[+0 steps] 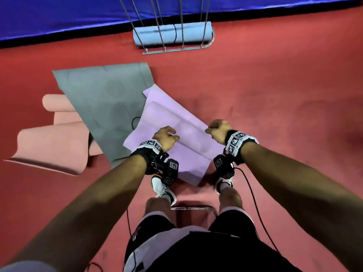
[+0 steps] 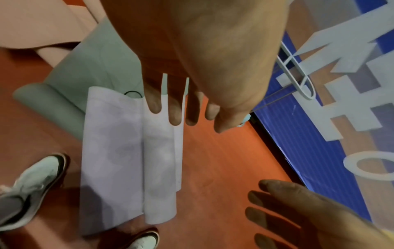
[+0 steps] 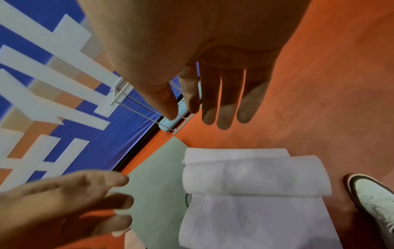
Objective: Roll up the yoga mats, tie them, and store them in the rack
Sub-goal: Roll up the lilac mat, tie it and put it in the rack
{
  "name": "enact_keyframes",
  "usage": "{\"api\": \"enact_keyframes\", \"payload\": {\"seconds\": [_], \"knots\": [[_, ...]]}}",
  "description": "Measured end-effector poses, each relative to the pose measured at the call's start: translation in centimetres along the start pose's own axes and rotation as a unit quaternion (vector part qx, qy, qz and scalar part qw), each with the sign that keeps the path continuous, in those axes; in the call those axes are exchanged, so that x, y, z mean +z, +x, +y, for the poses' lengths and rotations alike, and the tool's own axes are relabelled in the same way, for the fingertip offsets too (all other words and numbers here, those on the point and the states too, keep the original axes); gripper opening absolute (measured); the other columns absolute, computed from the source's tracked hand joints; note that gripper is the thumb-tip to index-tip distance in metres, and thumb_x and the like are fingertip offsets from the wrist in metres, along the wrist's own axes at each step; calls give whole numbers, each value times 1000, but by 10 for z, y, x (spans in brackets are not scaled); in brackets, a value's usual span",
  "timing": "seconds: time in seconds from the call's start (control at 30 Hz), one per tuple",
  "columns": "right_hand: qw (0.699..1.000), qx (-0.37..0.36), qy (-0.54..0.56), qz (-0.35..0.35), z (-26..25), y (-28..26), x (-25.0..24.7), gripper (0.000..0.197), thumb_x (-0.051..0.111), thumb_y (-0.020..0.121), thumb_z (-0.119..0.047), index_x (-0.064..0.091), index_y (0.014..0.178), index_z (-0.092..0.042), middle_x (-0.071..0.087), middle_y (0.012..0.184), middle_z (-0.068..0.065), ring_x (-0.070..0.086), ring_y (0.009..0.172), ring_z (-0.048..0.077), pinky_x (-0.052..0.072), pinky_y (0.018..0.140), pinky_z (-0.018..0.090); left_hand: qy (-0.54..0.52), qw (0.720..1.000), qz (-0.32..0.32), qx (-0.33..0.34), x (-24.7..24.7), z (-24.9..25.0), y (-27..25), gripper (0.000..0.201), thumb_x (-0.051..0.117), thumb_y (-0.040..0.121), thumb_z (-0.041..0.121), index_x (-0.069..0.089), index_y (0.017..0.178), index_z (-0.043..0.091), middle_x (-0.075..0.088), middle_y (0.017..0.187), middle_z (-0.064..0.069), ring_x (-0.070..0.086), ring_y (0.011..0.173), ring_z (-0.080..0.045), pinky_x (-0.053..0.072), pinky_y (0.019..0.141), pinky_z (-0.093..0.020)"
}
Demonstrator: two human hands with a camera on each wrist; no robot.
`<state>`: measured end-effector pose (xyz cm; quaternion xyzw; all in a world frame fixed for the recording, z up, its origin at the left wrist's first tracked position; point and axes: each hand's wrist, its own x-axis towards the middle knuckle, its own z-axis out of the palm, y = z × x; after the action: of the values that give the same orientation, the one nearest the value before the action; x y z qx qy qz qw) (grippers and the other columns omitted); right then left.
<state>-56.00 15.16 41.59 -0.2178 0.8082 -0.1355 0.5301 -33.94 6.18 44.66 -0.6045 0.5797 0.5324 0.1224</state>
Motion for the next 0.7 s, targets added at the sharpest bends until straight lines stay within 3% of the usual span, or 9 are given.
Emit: {"api": "enact_keyframes", "payload": {"seconds": [0.07, 0.13, 0.2, 0.3, 0.4, 0.47, 0.57, 0.63, 0.7], "knots": [[999, 16, 43, 13, 7, 4, -6, 21, 71, 74, -40, 69, 88, -24, 72, 93, 9, 69, 85, 29, 58, 77, 40, -92, 995, 5, -41, 14, -4, 12, 20, 72, 81, 28, 60, 97, 24, 69, 105, -16, 63, 73, -27, 57, 63, -38], [992, 48, 118, 5, 25, 15, -2, 10, 67, 90, -24, 69, 97, -16, 68, 91, 10, 64, 78, 26, 50, 68, 36, -167, 983, 5, -81, 30, -14, 32, 19, 66, 94, 11, 55, 108, 16, 61, 94, -15, 52, 62, -21, 42, 49, -24], [982, 105, 156, -16, 58, 41, 17, 10, 63, 96, -22, 66, 100, -14, 67, 92, 8, 63, 75, 25, 48, 66, 32, -195, 975, -6, -105, 53, -31, 59, 23, 60, 98, 6, 52, 117, 16, 56, 88, -11, 49, 65, -20, 36, 59, -25], [967, 152, 206, -7, 114, 96, 62, 12, 65, 95, -24, 68, 98, -13, 68, 91, 7, 64, 71, 22, 49, 61, 30, -215, 970, -23, -113, 90, -64, 116, 26, 63, 96, 10, 54, 119, 16, 63, 96, -11, 59, 74, -25, 43, 66, -32], [953, 197, 229, 8, 173, 166, 115, 42, 71, 77, -41, 66, 111, -15, 70, 108, 10, 69, 86, 26, 55, 62, 37, -232, 964, -26, -130, 124, -98, 190, 42, 76, 83, 14, 53, 118, 13, 65, 96, -10, 59, 71, -23, 47, 63, -31], [950, 225, 215, 34, 207, 201, 141, 60, 70, 72, -49, 60, 122, -19, 69, 112, 11, 69, 94, 32, 61, 75, 45, -227, 963, -14, -146, 146, -124, 235, 57, 80, 73, 21, 59, 123, 4, 68, 104, -12, 66, 73, -23, 54, 55, -31], [951, 246, 161, 99, 246, 231, 164, 60, 66, 82, -50, 52, 134, -23, 71, 116, 11, 69, 102, 31, 56, 91, 39, -274, 947, -11, -168, 182, -170, 292, 9, 68, 94, 10, 67, 99, 3, 63, 88, -11, 65, 79, -27, 55, 59, -33], [954, 236, 130, 134, 278, 257, 178, 55, 60, 94, -38, 45, 143, -17, 68, 123, 12, 66, 110, 31, 50, 89, 32, -300, 936, -20, -181, 206, -198, 321, 6, 64, 96, 7, 65, 90, 7, 59, 85, -9, 61, 85, -29, 54, 68, -35], [952, 225, 142, 154, 302, 280, 189, 70, 66, 91, -36, 35, 149, -12, 65, 128, 14, 64, 115, 31, 46, 85, 29, -293, 938, -35, -183, 222, -219, 340, 7, 63, 97, 7, 63, 103, 4, 57, 84, -8, 61, 80, -28, 50, 76, -40]]}}
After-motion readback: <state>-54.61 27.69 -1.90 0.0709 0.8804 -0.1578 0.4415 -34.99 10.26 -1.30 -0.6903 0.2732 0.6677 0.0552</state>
